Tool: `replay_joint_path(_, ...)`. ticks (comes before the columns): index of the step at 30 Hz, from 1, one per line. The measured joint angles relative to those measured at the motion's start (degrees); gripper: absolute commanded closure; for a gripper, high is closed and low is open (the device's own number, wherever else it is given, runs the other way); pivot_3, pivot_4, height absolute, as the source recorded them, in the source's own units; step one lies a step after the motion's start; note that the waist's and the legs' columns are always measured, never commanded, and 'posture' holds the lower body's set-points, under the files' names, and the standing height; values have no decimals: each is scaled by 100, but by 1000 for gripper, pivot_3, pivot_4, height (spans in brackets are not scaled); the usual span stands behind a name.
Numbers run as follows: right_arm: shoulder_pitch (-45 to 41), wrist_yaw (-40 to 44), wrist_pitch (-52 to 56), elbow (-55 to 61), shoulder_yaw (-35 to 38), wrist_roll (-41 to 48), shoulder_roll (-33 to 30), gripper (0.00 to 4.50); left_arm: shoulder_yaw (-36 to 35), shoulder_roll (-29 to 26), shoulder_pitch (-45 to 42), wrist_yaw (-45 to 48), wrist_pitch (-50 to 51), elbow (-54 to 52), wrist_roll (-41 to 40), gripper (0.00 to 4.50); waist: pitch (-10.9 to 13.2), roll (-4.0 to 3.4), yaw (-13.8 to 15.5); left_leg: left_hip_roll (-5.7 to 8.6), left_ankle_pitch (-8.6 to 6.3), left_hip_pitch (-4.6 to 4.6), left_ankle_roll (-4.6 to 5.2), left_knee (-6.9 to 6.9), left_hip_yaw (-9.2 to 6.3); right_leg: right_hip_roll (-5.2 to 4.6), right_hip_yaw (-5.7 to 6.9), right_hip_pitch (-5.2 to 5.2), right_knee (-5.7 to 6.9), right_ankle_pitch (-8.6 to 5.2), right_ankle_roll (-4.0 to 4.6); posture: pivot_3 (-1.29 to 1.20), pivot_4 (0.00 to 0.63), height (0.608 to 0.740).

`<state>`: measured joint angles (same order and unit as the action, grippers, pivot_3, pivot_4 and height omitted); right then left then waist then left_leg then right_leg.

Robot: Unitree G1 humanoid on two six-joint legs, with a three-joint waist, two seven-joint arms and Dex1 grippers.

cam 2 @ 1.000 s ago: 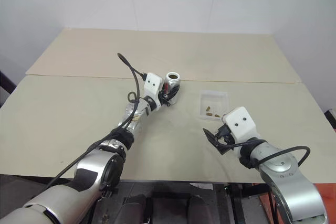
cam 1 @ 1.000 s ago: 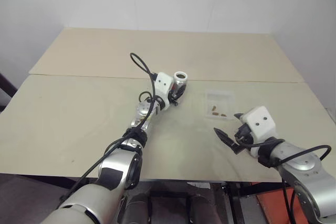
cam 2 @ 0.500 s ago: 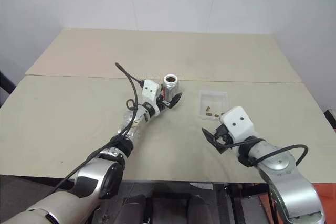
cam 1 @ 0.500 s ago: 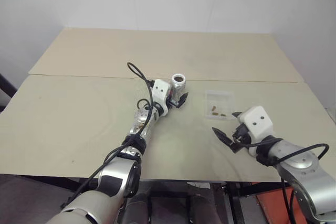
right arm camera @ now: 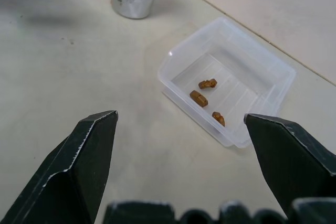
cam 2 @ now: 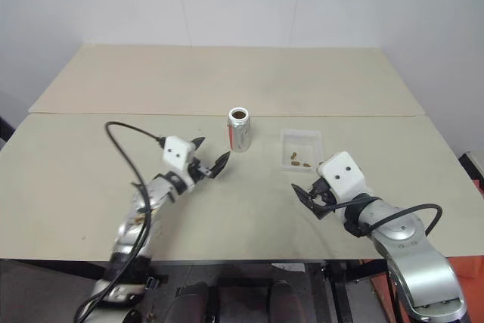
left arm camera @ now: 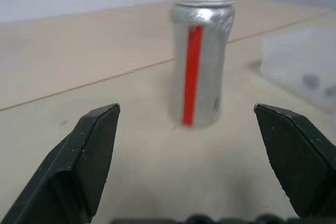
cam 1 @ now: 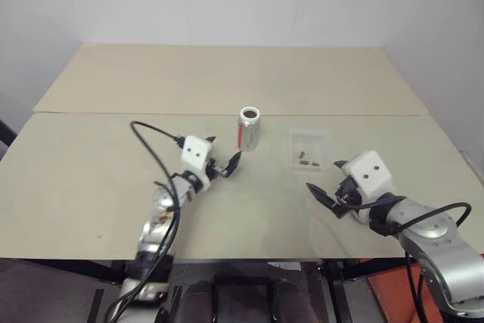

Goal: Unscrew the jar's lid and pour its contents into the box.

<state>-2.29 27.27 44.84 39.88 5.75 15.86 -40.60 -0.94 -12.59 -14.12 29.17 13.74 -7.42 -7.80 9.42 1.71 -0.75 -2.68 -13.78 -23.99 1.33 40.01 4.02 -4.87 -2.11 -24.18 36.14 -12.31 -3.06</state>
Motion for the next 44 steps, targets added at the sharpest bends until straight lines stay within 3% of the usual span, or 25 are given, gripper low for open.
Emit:
replay_joint_path(2, 30, 448, -411, -206, 191, 86, -192, 0, -128, -521, 221, 600, 236, -624, -583, 48, 0, 0, 11, -1, 0, 0, 0, -1, 2, 0, 1, -1, 0, -1, 3, 0, 150, 740)
replay_joint_path(6, 331, 1912, -1640, -771, 1005, 536, -758, 0, -475, -2087, 766, 2179, 162, -1411, -1368, 48, -3, -5, 17, -3, 0, 17, 0, -15, 17, 0, -3, 10, -12, -5, 8, 0, 150, 740)
replay_joint_path(12, 470, 3470, -2507, -1840, 1663, 801, -1548, 0, -1384, -3053, 1431, 3033, 395, -1687, -2301, 48, -3, -5, 4, -15, 0, 35, -1, -19, 30, 3, -6, 13, -9, -16, 24, 0, 150, 740)
replay_joint_path(28, -20, 4956, -3515, -3092, 1656, 793, -2067, 0, -2826, -3148, 2691, 2554, 619, -1771, -2500, 48, -2, -5, 0, -23, -1, 52, -2, -25, 74, 2, -31, 5, -6, -35, 56, 0, 150, 740)
replay_joint_path(38, -1048, 5142, -3861, -3411, 748, 789, -1916, 0, -3695, -3237, 3173, 2105, 1249, -2575, -3020, 48, -2, -5, -13, -30, -2, 63, -3, -31, 87, 4, -34, 4, -6, -34, 64, 0, 150, 740)
replay_joint_path(44, -1697, 5139, -3719, -3750, 23, 577, -1675, 0, -4005, -3014, 3738, 1801, 1421, -3124, -3089, 48, -2, -5, -9, -30, -2, 64, -4, -33, 89, 4, -35, 1, -5, -37, 72, 0, 150, 740)
